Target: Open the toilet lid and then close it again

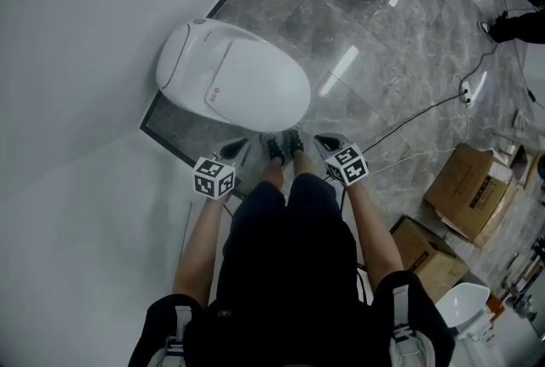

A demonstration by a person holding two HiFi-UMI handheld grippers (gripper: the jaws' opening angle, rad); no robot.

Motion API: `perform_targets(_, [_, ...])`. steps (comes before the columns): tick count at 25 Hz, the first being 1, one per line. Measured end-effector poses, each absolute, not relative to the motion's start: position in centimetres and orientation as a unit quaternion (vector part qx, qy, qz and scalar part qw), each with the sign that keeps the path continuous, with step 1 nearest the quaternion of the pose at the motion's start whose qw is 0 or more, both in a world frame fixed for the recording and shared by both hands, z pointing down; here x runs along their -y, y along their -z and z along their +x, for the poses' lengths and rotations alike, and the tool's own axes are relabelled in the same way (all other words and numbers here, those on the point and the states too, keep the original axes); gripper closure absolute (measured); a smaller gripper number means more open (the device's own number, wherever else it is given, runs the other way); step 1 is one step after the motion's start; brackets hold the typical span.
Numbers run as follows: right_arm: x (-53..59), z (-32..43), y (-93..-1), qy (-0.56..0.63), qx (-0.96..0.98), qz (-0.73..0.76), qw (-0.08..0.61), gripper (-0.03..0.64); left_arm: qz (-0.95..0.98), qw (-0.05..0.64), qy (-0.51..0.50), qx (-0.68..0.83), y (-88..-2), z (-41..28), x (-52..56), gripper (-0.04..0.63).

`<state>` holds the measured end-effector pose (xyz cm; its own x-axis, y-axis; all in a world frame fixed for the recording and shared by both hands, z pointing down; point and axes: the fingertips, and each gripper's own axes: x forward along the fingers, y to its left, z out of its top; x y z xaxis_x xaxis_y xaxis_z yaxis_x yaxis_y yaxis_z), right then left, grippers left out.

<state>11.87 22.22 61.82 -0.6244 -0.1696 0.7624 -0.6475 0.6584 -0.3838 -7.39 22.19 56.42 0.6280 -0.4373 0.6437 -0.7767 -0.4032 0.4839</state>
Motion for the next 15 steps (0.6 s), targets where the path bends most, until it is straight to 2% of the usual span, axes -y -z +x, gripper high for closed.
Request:
perform_targets(6, [-21.9, 13.2, -68.3, -0.381, 0.816, 0.245, 0.360, 0.612, 0.818, 0.391, -0.245, 0.344, -59.1, -4.8, -20.7, 0.580])
perform_targets(15, [-20.4, 13.6, -76.1, -0.412, 0.801, 0.216, 0.376, 0.612, 0.813, 0.404, -0.234, 0.348, -62.7, -2.7, -17.8, 0.580])
